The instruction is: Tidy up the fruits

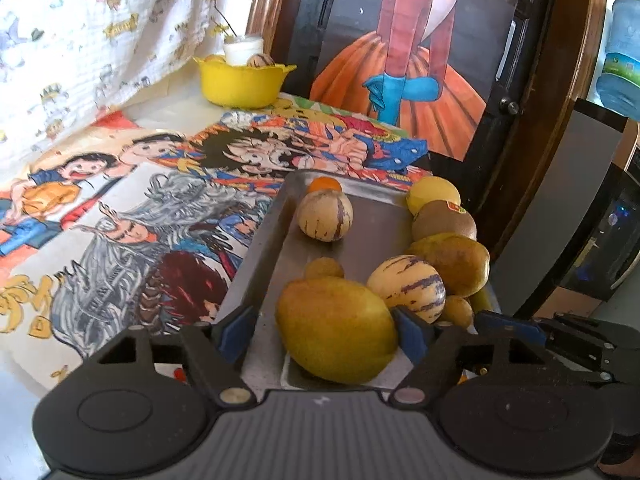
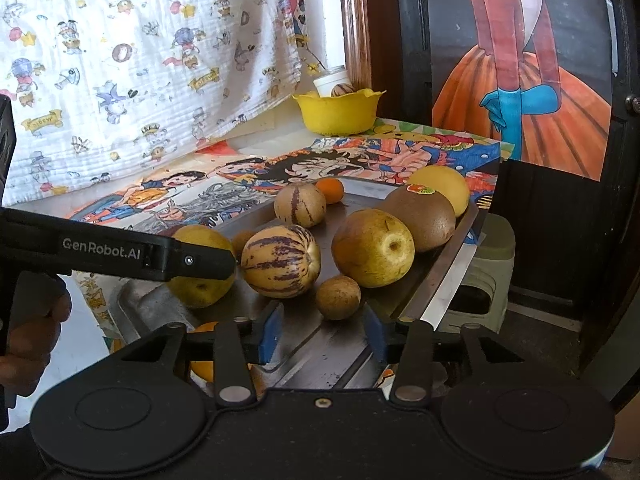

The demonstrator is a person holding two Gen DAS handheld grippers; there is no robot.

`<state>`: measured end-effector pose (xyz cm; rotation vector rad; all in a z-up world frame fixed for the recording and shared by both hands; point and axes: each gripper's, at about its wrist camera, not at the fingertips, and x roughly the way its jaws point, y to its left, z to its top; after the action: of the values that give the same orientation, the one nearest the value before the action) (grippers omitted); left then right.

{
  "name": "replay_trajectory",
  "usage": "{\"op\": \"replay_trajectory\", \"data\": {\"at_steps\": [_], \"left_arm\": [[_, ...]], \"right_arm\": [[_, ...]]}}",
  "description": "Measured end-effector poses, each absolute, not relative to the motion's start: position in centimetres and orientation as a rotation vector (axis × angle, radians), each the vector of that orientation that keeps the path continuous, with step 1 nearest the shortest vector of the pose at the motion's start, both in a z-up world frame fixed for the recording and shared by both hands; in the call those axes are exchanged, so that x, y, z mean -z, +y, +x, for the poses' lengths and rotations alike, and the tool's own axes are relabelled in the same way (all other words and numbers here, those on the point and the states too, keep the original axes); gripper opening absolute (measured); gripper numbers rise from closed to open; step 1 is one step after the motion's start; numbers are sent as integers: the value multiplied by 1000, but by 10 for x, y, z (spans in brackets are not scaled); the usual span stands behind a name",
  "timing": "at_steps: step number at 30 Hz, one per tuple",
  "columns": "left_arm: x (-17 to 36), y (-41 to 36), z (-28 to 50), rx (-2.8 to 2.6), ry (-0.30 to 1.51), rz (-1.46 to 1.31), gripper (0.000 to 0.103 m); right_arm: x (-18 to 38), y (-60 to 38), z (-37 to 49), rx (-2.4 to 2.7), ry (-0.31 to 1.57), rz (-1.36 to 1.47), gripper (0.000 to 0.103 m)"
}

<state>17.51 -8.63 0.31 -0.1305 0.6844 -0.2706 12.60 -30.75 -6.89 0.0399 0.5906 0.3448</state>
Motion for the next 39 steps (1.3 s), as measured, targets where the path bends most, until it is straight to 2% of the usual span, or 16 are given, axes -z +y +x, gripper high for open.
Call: {"op": "replay_trajectory", "data": {"at_steps": [7,15,22,29,39], "left_arm": [[-9,-77,164,232,649,-189,85],[-14,-67,141,189,603,-214,92],[-16,-59,118,151,555,-213,102],[-17,-48,95,114,521,-219,102],[-26,-41,53,90,464,-201,102]], "right_arm": [[63,-309,113,-326,559,42,60],[56,-314,97,-300,524,66,68],[46,-315,78,-293,468,80,86],[38,-314,54,-300,417,96,100],[22,-309,19,-348,368,111,102]]}}
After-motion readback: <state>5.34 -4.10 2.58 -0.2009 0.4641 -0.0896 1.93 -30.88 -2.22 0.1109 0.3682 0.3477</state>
